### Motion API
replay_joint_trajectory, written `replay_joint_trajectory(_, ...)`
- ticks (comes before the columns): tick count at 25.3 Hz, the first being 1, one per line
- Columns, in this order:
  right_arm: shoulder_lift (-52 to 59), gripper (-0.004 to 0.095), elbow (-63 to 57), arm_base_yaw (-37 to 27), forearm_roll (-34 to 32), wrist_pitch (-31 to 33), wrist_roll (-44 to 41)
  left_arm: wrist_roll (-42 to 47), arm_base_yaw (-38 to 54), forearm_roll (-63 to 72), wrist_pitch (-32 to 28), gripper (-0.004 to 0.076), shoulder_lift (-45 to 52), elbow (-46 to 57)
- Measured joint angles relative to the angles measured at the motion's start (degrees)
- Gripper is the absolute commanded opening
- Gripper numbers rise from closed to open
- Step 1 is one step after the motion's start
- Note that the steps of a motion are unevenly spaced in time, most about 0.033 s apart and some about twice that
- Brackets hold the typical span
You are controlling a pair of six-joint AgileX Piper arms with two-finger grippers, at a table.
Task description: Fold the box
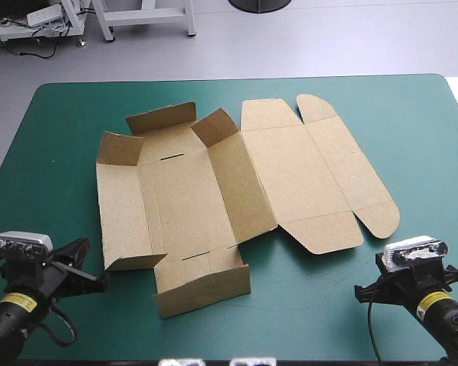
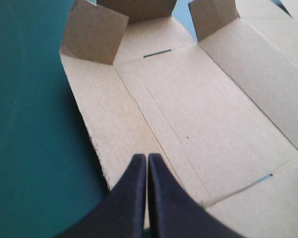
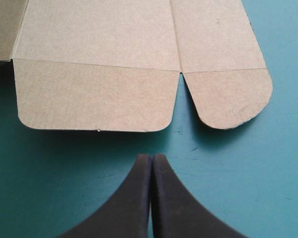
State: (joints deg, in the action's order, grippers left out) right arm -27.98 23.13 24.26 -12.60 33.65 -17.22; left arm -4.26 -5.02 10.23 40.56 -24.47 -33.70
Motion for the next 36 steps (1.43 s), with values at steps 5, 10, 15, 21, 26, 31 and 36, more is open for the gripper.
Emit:
replay_joint_trajectory(5, 0.0, -0.0025, 0.0, 0.0, 0.0, 0.0, 0.0, 0.0, 0.0, -0.06, -0.11, -0.0006, -8.53, -8.92)
replay_joint_trajectory(10, 0.0, -0.0024, 0.0, 0.0, 0.0, 0.0, 0.0, 0.0, 0.0, -1.37, 0.01, -0.0006, -19.94, -17.88)
replay_joint_trajectory(15, 0.0, -0.0025, 0.0, 0.0, 0.0, 0.0, 0.0, 0.0, 0.13, -1.64, 0.23, -0.0006, -30.85, -24.46)
replay_joint_trajectory(21, 0.0, -0.0025, 0.0, 0.0, 0.0, 0.0, 0.0, 0.0, 5.29, -1.89, 2.72, -0.0006, -42.31, -30.21)
replay_joint_trajectory(26, 0.0, -0.0025, 0.0, 0.0, 0.0, 0.0, 0.0, -1.88, 15.02, -1.13, 11.61, -0.0006, -47.81, -32.55)
replay_joint_trajectory(31, 0.0, -0.0025, 0.0, 0.0, 0.0, 0.0, 0.0, -3.64, 17.87, 0.14, 20.53, -0.0006, -48.72, -32.67)
replay_joint_trajectory(36, 0.0, -0.0025, -0.02, 0.0, 0.0, 0.0, 0.0, -4.34, 17.87, 1.34, 26.03, 0.0001, -50.67, -32.67)
